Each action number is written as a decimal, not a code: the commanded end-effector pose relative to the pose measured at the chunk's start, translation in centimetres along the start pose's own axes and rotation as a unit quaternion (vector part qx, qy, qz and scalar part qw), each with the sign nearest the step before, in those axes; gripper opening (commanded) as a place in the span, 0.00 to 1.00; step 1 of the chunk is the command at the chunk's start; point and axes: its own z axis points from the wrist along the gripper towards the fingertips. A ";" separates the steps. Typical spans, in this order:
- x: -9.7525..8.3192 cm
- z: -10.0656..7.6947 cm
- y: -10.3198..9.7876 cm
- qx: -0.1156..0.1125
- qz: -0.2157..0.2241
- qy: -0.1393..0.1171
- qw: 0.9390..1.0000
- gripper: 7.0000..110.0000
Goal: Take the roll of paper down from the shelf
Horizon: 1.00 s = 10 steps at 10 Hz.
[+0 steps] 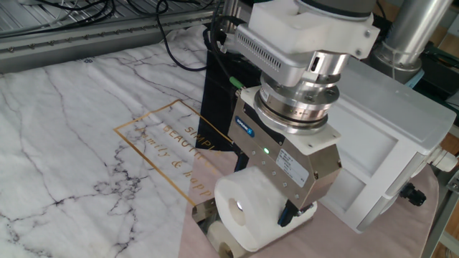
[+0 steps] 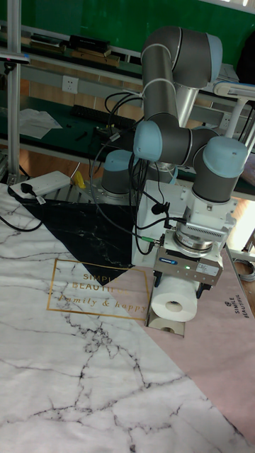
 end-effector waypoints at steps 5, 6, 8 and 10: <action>-0.7 1.2 0.1 -0.006 -0.004 -0.013 1.000 0.97; -0.8 1.0 0.1 -0.007 -0.007 -0.015 1.000 0.97; -0.9 1.1 0.1 -0.007 -0.010 -0.019 1.000 0.97; -0.9 1.3 0.1 -0.007 0.007 -0.018 1.000 0.97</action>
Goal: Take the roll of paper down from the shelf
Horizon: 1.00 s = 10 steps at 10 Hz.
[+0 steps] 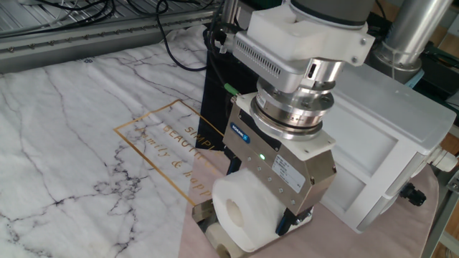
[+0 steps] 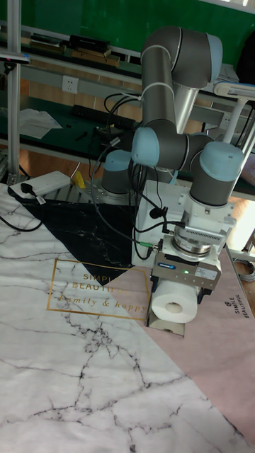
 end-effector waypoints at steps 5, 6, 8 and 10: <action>-0.8 0.7 0.0 0.000 0.021 -0.015 1.000 0.97; -1.0 1.0 0.0 0.000 0.020 -0.019 1.000 0.97; -1.3 1.0 -0.1 0.003 0.019 -0.021 1.000 0.97; -1.4 1.1 -0.1 0.004 0.014 -0.024 1.000 0.97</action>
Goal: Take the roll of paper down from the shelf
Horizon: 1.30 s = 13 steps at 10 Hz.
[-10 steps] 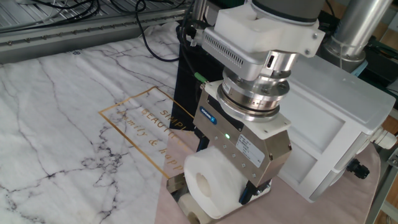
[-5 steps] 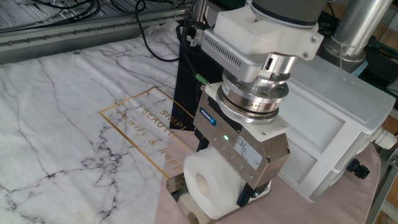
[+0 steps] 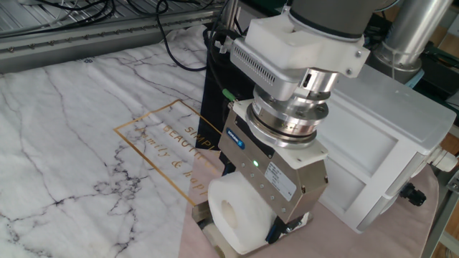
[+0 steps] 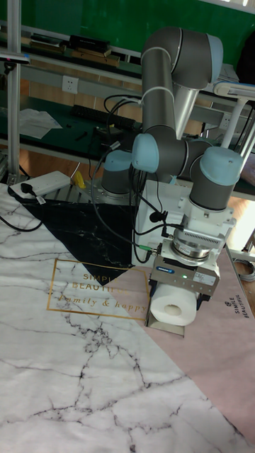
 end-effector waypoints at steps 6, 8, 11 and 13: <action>-0.8 0.5 -0.1 0.004 -0.007 -0.014 1.000 0.97; -0.8 0.6 -0.3 0.012 -0.011 -0.013 1.000 0.97; -0.7 0.8 -0.6 0.029 -0.019 -0.014 0.999 0.79; -0.2 1.0 -0.1 0.027 -0.019 -0.008 0.999 0.79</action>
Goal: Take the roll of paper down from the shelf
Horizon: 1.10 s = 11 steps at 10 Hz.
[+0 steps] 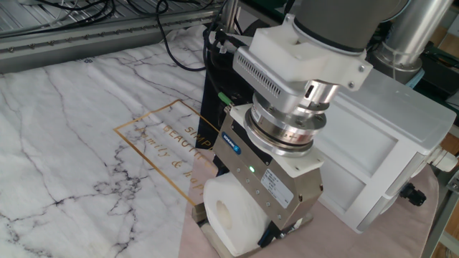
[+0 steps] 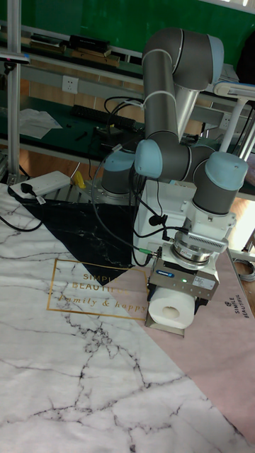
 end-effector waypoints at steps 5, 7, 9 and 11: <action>0.3 -0.3 -0.4 0.009 0.011 0.012 1.000 0.57; 0.5 -0.8 -0.7 0.023 0.023 0.019 0.999 0.15; 0.2 -1.1 -0.3 0.013 0.022 0.012 1.000 0.00; -0.4 -1.4 -0.8 0.010 0.015 0.006 1.000 0.00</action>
